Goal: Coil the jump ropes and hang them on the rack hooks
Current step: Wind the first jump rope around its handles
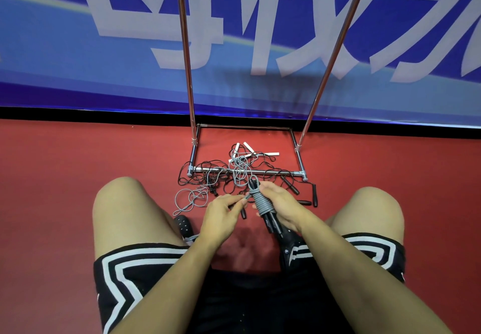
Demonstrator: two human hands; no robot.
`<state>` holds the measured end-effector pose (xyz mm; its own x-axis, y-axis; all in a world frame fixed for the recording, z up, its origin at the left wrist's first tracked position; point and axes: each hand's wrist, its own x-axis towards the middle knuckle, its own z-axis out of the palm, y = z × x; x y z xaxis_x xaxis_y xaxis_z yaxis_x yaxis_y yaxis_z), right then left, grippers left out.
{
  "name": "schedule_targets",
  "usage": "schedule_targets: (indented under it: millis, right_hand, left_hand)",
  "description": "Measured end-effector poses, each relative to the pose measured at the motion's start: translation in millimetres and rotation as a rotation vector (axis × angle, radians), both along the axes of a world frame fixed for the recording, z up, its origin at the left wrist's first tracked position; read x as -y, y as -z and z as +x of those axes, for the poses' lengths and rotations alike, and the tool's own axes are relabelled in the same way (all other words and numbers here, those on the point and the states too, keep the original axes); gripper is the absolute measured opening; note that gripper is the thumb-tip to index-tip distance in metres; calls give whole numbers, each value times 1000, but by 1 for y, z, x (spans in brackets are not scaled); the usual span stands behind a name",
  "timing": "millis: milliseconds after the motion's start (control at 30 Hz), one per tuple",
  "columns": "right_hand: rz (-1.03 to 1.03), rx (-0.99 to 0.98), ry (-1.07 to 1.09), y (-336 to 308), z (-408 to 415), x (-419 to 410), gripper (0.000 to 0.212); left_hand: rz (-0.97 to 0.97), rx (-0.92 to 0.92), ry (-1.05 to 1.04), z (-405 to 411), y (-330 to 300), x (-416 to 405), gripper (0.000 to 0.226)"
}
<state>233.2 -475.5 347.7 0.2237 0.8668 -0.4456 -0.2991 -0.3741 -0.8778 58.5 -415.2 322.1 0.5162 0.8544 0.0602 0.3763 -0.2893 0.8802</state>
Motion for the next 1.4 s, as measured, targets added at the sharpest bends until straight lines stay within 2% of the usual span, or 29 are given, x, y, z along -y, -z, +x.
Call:
schedule_targets:
  millis: [100,267,467,567,633,767,833,933,1000,1100,1200,1300,1400]
  right_hand:
    - [4,1,5,2,0,0,24]
    - [20,58,12,10,2,-1,42]
    - [16,211,-106,5,-1,0,55]
    - [28,197,-96,4,-3,2,56]
    - [39,176,-119,5,-3,3,65]
    - [45,250,-185,1,-2,5,50]
    - [58,264,-165,-2,-3,6,44]
    - [63,312,-119,-9,0,7,29]
    - [68,317,-116,-12,4,8,28]
    - [72,243,-93,-13,6,10,29]
    - [69,136,-16,-13,4,11,32]
    - [49,186,-20,-17,8,13,31]
    - [53,203,-37,-17,10,15,33]
  left_hand:
    - [2,-24,8,0,-2,2,15]
    - [54,-80,33,0,-5,5,16]
    - [52,-75,79,0,-4,5,18]
    - [31,-70,109,0,-3,7,22]
    - [1,-64,116,1,-3,7,25]
    - [-36,-84,143,3,2,8,24]
    - [-139,-60,157,3,0,8,23]
    - [-453,63,133,4,-10,11,20]
    - [-688,58,144,3,-17,11,33]
    - [-882,-6,298,1,-24,12,55]
    - [-963,69,325,1,-28,17,48]
    - [-976,154,318,0,-26,18,32]
    - [-895,194,258,0,-18,14,21]
